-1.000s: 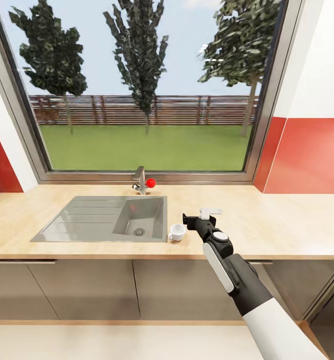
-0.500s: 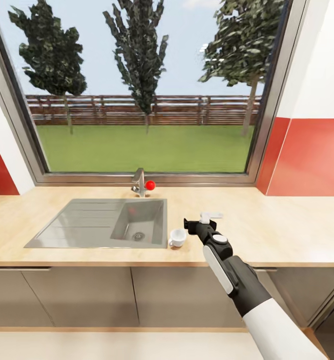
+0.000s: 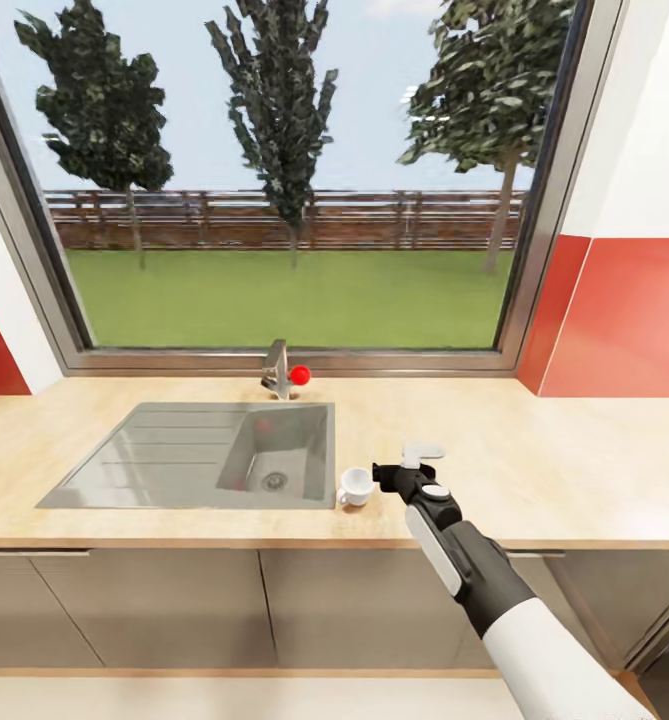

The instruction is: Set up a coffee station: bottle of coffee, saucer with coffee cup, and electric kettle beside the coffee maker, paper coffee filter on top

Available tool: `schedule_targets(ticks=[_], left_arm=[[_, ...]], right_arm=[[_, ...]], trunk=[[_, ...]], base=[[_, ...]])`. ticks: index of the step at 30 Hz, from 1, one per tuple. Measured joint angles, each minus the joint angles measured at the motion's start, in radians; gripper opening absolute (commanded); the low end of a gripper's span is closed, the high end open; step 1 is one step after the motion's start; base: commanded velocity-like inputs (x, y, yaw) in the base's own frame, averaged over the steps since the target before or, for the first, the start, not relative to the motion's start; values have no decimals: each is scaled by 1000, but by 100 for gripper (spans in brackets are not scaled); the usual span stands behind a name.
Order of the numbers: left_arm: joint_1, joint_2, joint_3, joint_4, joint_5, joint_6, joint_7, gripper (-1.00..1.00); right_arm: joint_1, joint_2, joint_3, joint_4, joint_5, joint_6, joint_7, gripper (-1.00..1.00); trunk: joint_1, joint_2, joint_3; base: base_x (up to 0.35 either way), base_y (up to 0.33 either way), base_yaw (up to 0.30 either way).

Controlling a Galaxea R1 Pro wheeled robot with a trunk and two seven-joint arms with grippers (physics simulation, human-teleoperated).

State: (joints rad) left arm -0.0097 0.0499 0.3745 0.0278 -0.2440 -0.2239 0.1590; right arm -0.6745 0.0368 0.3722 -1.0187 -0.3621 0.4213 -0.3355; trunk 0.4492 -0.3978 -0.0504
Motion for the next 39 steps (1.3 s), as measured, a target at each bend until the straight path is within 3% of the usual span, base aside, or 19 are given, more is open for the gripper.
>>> schedule_targets(ticks=[13, 39], left_arm=[[1, 2, 0, 1, 0, 1, 1, 100], [2, 0, 1, 1, 0, 0, 2, 100]], right_arm=[[0, 6, 1, 75, -3, -3, 3, 100], [0, 7, 2, 119, -3, -6, 3, 100]], trunk=[[0, 0, 0], [0, 0, 0]], base=[[36, 24, 0], [113, 23, 0]])
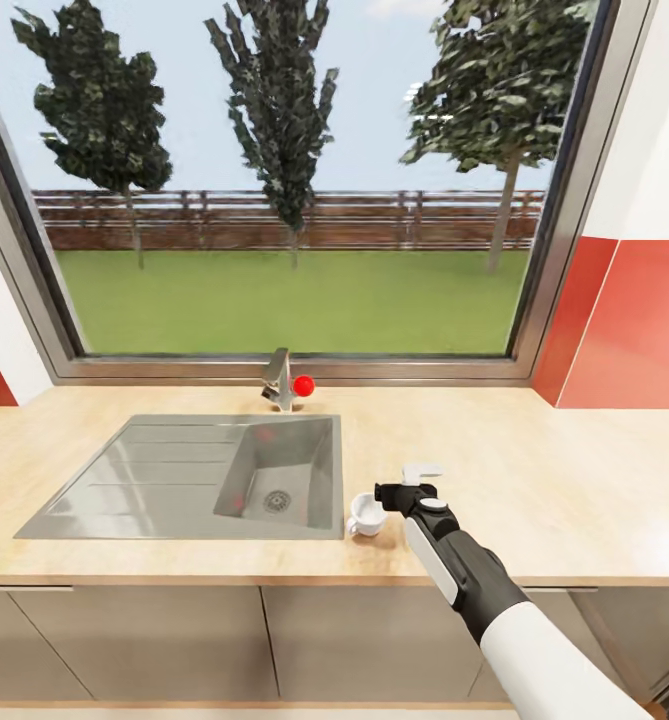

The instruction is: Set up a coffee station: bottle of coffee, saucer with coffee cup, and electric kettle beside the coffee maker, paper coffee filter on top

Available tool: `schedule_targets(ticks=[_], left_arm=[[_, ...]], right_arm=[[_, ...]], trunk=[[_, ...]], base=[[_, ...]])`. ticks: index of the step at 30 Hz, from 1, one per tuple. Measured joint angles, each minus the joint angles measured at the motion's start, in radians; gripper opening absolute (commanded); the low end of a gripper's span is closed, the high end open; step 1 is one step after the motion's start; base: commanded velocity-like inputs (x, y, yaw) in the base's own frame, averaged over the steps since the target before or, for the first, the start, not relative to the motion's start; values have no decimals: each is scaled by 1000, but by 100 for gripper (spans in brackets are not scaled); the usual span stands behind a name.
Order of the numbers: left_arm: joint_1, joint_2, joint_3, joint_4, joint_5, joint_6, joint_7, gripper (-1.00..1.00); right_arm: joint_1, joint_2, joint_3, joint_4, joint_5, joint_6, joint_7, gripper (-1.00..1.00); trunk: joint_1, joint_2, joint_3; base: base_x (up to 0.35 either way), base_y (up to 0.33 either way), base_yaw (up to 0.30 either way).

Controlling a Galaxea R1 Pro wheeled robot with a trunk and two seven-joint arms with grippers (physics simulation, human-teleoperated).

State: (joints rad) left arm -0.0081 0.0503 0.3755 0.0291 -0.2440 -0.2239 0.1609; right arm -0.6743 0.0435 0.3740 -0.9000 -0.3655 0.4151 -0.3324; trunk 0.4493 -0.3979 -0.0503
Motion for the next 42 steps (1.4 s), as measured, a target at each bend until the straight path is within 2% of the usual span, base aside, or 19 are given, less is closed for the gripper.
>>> schedule_targets(ticks=[14, 42], left_arm=[[0, -2, 1, -1, 3, -2, 0, 100], [0, 0, 2, 0, 3, -1, 0, 100]], right_arm=[[0, 3, 0, 51, -1, -1, 1, 100], [0, 4, 1, 108, -3, -8, 2, 100]], trunk=[[0, 0, 0], [0, 0, 0]], base=[[-28, 97, 0], [-1, 3, 0]])
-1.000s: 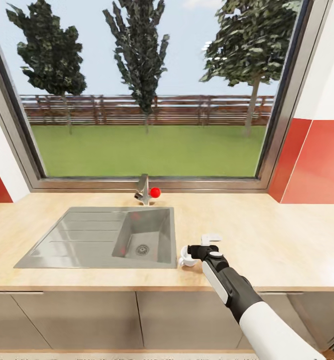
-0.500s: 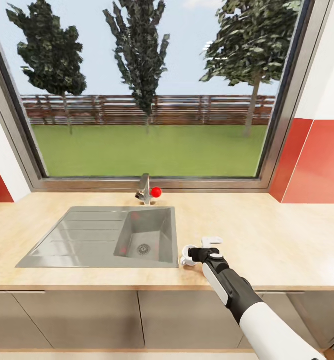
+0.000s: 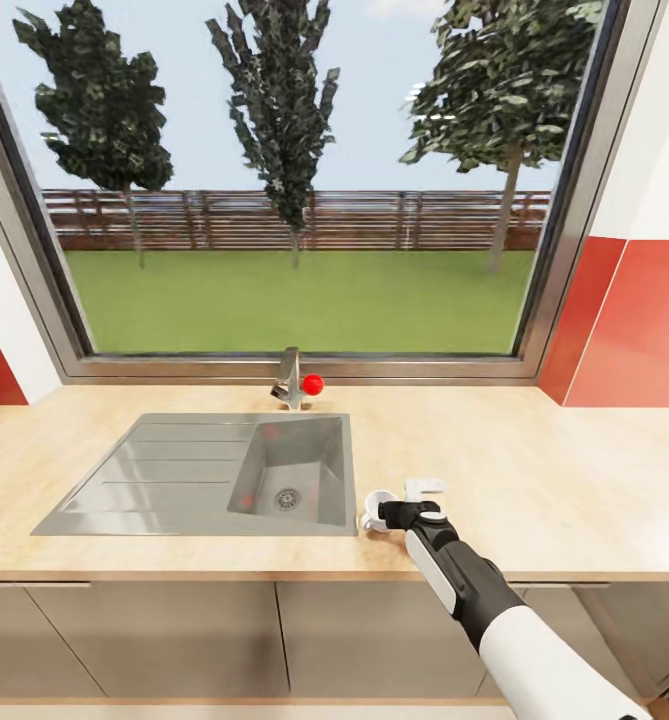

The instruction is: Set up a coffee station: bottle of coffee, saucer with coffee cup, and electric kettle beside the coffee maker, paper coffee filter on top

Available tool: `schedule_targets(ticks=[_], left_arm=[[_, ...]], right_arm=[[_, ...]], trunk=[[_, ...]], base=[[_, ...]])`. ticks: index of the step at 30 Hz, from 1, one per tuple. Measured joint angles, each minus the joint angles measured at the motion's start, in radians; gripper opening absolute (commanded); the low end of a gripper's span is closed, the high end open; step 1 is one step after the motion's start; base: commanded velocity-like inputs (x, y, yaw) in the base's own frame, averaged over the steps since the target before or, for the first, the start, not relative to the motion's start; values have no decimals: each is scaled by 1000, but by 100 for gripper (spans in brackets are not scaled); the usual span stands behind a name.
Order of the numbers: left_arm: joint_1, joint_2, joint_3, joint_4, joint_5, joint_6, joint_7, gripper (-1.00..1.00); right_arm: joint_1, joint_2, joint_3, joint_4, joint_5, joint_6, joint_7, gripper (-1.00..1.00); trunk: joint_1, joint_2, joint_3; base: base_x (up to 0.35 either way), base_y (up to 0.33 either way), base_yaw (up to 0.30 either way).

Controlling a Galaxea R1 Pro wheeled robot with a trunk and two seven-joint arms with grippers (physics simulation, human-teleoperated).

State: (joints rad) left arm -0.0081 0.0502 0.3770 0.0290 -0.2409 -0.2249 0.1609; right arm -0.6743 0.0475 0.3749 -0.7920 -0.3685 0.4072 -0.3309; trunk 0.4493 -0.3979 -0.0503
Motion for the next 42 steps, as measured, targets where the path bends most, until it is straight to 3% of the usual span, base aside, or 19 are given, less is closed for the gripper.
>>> schedule_targets(ticks=[15, 16, 20, 25, 42], left_arm=[[0, -3, 0, 0, -1, -2, 0, 100], [0, -3, 0, 0, -1, -2, 0, 100], [0, -3, 0, 0, -1, -2, 0, 100], [0, -2, 0, 0, -1, -1, 0, 100], [0, -1, 0, -1, 0, -3, 0, 100]], right_arm=[[0, 1, 0, 37, 0, 0, 1, 100], [0, 1, 0, 37, 0, 0, 1, -100], [0, 1, 0, 36, 0, 0, 2, -100], [-1, 0, -1, 31, 28, 6, -1, -100], [-1, 1, -1, 25, 14, 2, 1, -100]], trunk=[[0, 0, 0], [0, 0, 0], [0, 0, 0], [0, -1, 0], [0, -1, 0]], base=[[0, 0, 0], [0, 0, 0], [0, 0, 0], [0, 0, 0], [0, 0, 0]])
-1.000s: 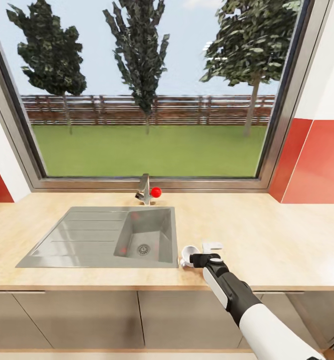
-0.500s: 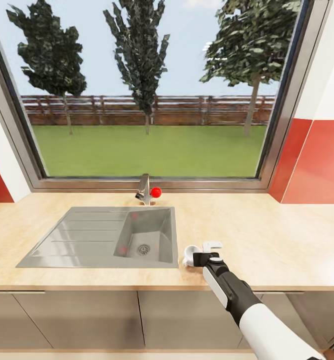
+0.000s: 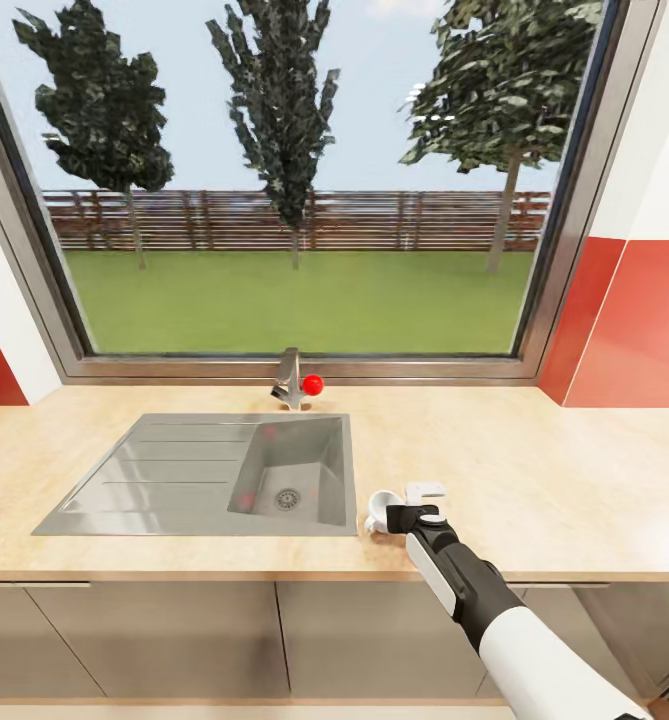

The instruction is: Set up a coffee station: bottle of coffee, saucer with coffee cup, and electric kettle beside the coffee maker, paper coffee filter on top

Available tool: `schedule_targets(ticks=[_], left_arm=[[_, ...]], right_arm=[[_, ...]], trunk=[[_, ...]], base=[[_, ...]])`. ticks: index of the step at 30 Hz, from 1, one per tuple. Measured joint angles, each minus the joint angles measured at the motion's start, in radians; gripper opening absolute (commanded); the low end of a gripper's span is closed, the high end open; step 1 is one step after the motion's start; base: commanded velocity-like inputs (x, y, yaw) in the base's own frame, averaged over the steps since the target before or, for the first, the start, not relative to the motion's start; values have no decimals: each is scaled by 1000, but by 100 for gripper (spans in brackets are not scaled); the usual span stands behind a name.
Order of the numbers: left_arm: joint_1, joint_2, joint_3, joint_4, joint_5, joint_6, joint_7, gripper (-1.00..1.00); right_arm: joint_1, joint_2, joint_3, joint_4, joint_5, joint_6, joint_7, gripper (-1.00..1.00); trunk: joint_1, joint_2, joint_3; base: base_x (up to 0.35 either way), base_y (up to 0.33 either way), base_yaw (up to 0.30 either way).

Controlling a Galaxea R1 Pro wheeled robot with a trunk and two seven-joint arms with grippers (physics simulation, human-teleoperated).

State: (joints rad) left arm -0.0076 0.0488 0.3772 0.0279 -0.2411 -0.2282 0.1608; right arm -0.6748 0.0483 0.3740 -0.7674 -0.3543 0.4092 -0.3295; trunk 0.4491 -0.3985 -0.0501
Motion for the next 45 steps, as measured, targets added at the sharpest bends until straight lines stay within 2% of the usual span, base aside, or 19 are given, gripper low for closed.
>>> schedule_targets(ticks=[5, 13, 15, 18, 21, 24, 27, 32, 40, 45], left_arm=[[0, 0, 0, -2, -1, -6, 0, 100], [-1, 9, -3, -9, -8, -8, -1, 100], [-1, 29, -3, -10, -8, -5, -1, 100], [-2, 59, -2, -10, -6, 0, 0, 100], [-2, 66, 1, -10, -3, -5, 0, 100], [-2, 63, 12, -11, 2, -12, 0, 100], [-2, 59, 15, -13, 2, -15, 0, 100], [-2, 54, 16, -25, 3, -18, 1, 100], [-5, 54, 16, -48, 6, -12, 2, 100], [-5, 53, 17, -48, 6, -12, 3, 100]], right_arm=[[0, 0, -4, -16, -14, -2, -1, -100], [0, -2, -7, -138, -13, 3, -2, -100], [0, -3, -7, -209, -12, 4, -2, -100], [0, -5, 0, -371, -13, 10, -3, -100], [1, -3, 8, -459, -17, 23, -4, -100], [1, -3, 29, -536, -22, 130, -5, -100], [1, -4, 33, -547, -21, 173, -5, -100], [1, -10, 32, -569, -21, 195, -6, -100], [1, -12, 33, -587, -22, 198, -6, -100], [1, -11, 34, -586, -22, 197, -6, -100]], trunk=[[0, 1, 0], [0, 1, 0], [0, 0, 0], [0, 1, 0], [0, 1, 0], [0, 1, 0], [0, 1, 0], [1, 1, 0], [1, 1, 0], [0, 1, 0]], base=[[0, 0, 0], [0, 0, 0], [0, 0, 0], [0, 0, 0], [0, 0, 0], [0, 0, 0], [0, 0, 0], [-115, -6, 0], [-300, 120, 11], [-107, 275, 217]])
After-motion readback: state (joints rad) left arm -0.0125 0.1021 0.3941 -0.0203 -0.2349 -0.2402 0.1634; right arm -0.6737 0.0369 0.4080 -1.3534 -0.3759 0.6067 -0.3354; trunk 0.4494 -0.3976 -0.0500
